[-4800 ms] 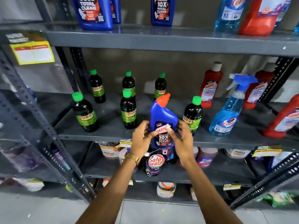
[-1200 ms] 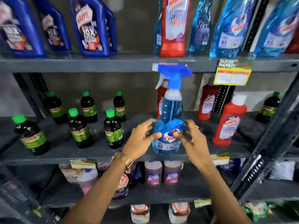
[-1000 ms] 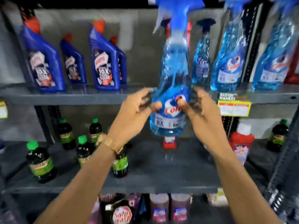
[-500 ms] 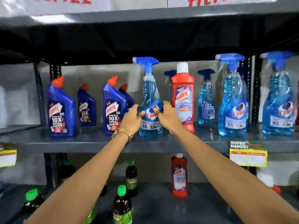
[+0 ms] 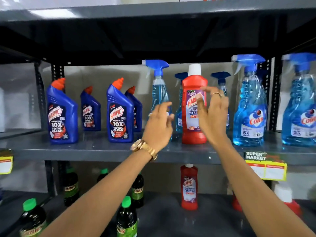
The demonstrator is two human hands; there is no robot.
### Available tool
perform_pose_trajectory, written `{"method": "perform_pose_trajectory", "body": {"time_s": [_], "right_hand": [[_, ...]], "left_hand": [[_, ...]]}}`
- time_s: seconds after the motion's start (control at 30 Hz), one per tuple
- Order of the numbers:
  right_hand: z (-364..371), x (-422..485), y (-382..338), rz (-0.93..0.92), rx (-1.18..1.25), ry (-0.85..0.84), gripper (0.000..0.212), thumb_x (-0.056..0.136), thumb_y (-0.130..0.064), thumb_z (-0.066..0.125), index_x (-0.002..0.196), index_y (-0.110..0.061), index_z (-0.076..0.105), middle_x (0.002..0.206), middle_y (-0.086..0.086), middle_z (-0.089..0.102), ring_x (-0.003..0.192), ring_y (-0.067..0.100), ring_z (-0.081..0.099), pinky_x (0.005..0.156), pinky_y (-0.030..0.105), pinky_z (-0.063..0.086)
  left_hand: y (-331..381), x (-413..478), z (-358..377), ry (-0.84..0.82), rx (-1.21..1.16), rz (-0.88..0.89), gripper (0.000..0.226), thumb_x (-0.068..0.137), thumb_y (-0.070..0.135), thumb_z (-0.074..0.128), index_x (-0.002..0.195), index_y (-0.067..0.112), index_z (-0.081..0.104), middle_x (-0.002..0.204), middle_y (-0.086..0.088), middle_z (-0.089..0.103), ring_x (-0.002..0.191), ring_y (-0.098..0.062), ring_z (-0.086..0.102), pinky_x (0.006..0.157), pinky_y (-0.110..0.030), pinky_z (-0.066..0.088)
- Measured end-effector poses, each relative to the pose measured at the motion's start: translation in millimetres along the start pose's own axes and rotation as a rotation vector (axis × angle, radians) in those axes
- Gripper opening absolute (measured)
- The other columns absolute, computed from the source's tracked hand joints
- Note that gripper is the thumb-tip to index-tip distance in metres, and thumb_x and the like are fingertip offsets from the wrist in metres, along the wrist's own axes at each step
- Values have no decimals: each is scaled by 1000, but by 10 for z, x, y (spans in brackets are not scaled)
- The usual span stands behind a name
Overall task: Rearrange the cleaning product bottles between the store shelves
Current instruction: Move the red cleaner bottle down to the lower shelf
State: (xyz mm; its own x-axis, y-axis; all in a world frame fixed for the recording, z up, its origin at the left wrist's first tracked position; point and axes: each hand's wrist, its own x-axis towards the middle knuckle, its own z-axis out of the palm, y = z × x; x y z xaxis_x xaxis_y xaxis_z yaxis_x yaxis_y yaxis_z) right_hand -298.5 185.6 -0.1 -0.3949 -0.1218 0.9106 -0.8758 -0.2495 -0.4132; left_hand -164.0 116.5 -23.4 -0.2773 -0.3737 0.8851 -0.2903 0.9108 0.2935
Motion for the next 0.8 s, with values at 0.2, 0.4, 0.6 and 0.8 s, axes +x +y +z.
{"method": "perform_pose_trajectory", "body": {"time_s": [0.2, 0.4, 0.6, 0.8], "right_hand": [[120, 205, 410, 659, 429, -485, 47, 96, -31, 51, 133, -2, 43, 135, 16, 58, 106, 22, 63, 90, 36, 53], [-222, -2, 337, 558, 560, -524, 23, 97, -30, 50, 114, -16, 55, 113, 6, 70, 87, 11, 69, 61, 17, 55], [-836, -449, -17, 385, 613, -476, 8, 95, -27, 54, 99, -24, 59, 101, -9, 72, 84, -6, 71, 63, 10, 55], [-1058, -1410, 237, 505, 642, -471, 12, 94, -21, 55, 105, -25, 57, 111, -3, 71, 109, 12, 67, 88, 25, 57]], "left_hand": [[262, 301, 373, -331, -308, -476, 45, 97, 33, 40, 133, 7, 38, 139, -20, 49, 128, -34, 47, 98, -37, 40], [419, 111, 354, -200, -456, -447, 21, 90, 18, 58, 108, 8, 53, 108, -12, 66, 100, -30, 63, 94, -51, 51], [677, -448, 18, -165, -620, -277, 22, 87, 20, 63, 106, 17, 53, 108, -5, 67, 99, -23, 67, 87, -45, 57], [603, -1360, 202, -236, -623, -335, 23, 84, 15, 64, 97, 31, 54, 97, 10, 69, 89, -9, 68, 85, -36, 56]]}}
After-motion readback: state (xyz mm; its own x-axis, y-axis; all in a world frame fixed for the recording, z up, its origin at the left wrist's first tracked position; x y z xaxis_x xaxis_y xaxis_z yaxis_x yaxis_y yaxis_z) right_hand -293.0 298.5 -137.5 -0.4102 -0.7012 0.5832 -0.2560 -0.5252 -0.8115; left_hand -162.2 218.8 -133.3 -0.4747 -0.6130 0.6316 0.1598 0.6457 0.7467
